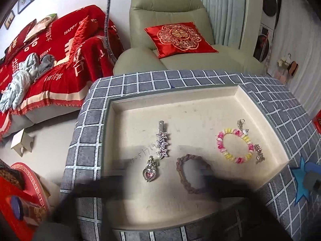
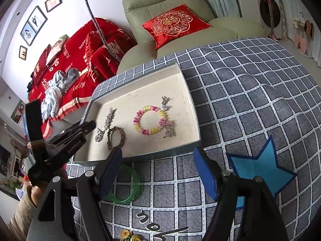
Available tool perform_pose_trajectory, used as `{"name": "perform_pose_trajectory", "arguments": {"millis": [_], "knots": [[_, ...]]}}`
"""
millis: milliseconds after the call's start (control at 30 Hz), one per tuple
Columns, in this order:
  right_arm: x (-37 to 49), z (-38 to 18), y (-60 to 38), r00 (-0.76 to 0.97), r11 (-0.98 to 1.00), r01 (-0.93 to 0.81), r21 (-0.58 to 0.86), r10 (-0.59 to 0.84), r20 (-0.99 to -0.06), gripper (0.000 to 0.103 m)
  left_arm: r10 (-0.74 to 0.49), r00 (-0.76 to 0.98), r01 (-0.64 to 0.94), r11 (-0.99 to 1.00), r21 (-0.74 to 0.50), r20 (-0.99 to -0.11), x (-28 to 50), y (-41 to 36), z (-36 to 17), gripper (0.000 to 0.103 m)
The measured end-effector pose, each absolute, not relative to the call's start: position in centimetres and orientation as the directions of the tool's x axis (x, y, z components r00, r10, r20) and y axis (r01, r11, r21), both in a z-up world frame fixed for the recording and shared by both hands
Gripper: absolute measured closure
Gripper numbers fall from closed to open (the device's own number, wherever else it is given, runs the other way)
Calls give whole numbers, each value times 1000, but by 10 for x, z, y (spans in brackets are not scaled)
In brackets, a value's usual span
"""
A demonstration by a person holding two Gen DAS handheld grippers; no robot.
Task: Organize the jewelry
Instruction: 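Move both tools back out of the tray toward the remaining jewelry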
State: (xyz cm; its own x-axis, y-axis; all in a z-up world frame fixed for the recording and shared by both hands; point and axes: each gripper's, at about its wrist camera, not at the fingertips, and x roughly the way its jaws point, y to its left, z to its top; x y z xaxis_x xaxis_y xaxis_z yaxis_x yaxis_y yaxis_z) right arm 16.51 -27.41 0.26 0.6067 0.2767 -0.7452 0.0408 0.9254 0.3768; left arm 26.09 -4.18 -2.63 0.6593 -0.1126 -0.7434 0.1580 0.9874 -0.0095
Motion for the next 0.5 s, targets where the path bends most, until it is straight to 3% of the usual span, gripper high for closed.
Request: {"name": "perform_pose_trajectory", "arguments": {"millis": [33, 500], "knots": [[164, 3, -274, 607, 926, 39, 377, 277, -745, 22, -110, 688, 145, 989, -13, -717, 257, -39, -22, 0], [119, 28, -276, 716, 935, 36, 353, 223, -662, 17, -155, 713, 217, 976, 5, -684, 191, -17, -5, 0]]}}
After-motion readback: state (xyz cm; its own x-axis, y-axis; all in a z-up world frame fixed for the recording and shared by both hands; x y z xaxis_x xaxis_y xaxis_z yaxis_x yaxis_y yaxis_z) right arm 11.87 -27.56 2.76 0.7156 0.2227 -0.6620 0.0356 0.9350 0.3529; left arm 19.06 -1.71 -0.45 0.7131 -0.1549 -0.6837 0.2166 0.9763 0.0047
